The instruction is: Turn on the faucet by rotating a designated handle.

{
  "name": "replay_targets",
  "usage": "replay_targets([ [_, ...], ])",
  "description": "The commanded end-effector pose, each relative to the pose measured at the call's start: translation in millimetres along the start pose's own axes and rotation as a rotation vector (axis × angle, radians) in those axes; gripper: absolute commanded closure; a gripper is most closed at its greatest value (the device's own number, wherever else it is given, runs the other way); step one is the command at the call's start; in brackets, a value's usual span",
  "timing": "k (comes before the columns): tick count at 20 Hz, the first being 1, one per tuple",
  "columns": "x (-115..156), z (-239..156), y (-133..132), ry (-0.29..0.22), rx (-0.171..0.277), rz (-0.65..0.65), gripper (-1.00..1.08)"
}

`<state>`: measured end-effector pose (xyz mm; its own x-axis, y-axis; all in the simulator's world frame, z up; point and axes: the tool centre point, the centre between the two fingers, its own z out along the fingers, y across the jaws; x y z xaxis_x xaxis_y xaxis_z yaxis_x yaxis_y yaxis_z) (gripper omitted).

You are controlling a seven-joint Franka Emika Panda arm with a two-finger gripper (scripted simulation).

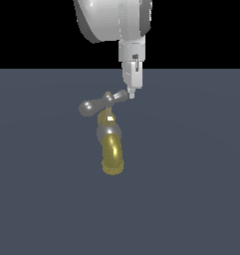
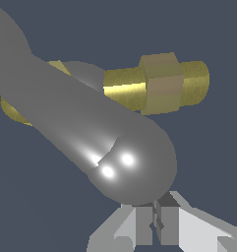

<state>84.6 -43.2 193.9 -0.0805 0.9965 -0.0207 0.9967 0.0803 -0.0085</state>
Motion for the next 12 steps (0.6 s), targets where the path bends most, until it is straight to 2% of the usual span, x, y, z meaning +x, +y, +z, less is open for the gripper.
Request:
replay_targets([
  [1, 34, -1, 5, 0.009, -0.003, -0.027, 1.08],
  [11, 122, -5, 15, 0.02, -0.009, -0.062, 1.08],
  [12, 122, -5, 15, 0.02, -0.009, -0.062, 1.08],
])
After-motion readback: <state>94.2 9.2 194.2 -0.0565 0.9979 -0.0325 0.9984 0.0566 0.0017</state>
